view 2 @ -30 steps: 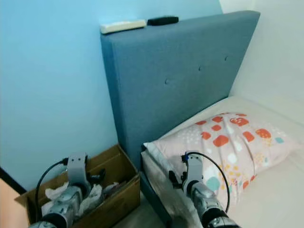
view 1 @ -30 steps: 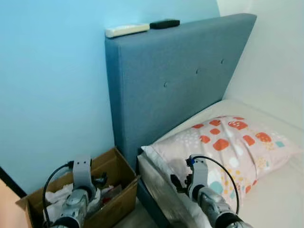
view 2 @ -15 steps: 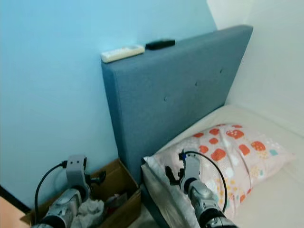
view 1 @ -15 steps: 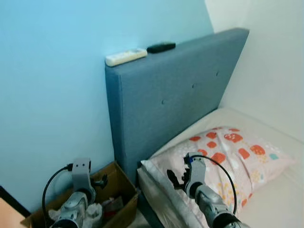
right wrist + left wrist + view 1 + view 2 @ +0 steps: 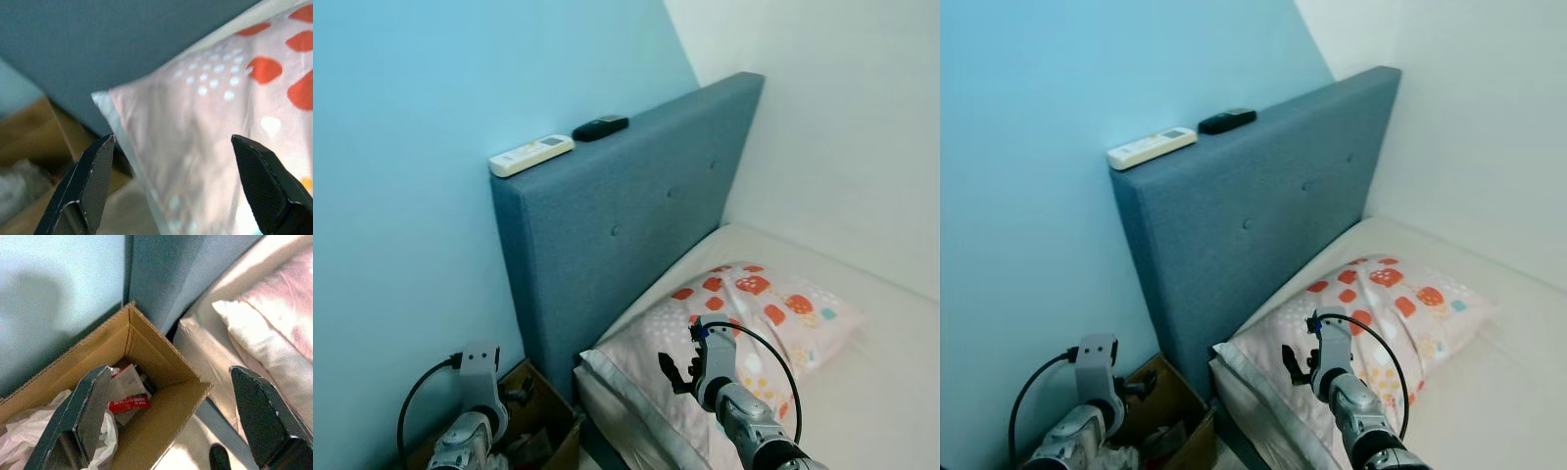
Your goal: Clean up the room
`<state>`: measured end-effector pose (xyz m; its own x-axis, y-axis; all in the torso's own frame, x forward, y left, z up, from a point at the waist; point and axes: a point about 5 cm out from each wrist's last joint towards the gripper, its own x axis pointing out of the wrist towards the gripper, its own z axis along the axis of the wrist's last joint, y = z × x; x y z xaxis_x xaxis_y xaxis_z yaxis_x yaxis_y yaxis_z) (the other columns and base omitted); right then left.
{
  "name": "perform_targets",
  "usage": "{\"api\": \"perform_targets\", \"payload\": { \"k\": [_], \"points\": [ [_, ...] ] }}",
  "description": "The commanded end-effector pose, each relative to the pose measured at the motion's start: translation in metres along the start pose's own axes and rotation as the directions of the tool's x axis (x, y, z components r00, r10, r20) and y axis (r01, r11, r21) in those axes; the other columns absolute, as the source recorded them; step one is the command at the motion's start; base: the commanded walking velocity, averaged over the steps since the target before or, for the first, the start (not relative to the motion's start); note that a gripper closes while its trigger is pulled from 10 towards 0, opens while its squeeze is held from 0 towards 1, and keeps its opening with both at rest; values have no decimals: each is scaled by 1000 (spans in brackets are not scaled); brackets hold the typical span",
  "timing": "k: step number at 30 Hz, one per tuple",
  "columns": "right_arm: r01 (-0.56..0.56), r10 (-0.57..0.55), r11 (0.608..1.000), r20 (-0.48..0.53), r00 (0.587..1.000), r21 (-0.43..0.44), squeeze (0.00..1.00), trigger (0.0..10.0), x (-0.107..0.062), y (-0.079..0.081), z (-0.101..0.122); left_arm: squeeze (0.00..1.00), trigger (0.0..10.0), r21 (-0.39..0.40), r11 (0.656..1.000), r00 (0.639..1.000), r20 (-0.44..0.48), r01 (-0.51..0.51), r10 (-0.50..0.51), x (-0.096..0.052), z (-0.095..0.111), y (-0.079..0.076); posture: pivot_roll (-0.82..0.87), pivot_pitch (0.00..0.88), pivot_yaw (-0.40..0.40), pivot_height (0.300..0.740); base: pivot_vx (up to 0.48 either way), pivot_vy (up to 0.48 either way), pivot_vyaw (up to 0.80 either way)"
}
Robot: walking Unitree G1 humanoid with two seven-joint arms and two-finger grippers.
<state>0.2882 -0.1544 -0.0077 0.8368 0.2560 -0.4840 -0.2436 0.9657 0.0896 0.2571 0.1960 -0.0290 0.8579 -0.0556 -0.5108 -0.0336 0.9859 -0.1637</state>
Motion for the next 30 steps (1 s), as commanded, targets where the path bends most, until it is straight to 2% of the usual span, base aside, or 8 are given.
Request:
{"api": "perform_targets", "payload": {
  "k": [1,2,3,4,14,23,30],
  "points": [
    [-15,8,996,-81,997,-83,0,10000,-3,5,-16,0,10000,-1,1000,1000,-25,3,-3,-2,-6,1,-18,0,-57,740,0,0,0],
    [-12,-7,989,-133,991,-145,0,10000,-5,4,-24,0,10000,-1,1000,1000,-24,7,-7,-2,-5,1,-11,3,-64,740,0,0,0],
    [-12,-7,989,-133,991,-145,0,10000,-5,4,-24,0,10000,-1,1000,1000,-24,7,-7,-2,-5,1,-11,3,-64,740,0,0,0],
    [-5,-26,983,-167,986,-184,0,10000,-7,2,-30,0,10000,-2,1000,1000,-24,11,-11,-1,-5,0,-11,4,-63,740,-352,0,0],
    [19,-67,976,-216,974,-219,0,10000,-12,-4,-40,0,10000,1,1000,1000,-29,8,-8,-2,-6,1,-11,10,-61,740,-424,0,0],
    [28,-80,974,-224,971,-227,0,10000,-13,-4,-43,0,10000,18,1000,999,-36,7,-6,-2,-7,1,-11,14,-53,740,0,0,0],
    [31,-90,970,-238,967,-243,0,10000,-14,-4,-46,0,10000,9,1000,999,-44,0,1,-3,-8,1,-15,17,-55,740,-448,0,0]
  ]
}}
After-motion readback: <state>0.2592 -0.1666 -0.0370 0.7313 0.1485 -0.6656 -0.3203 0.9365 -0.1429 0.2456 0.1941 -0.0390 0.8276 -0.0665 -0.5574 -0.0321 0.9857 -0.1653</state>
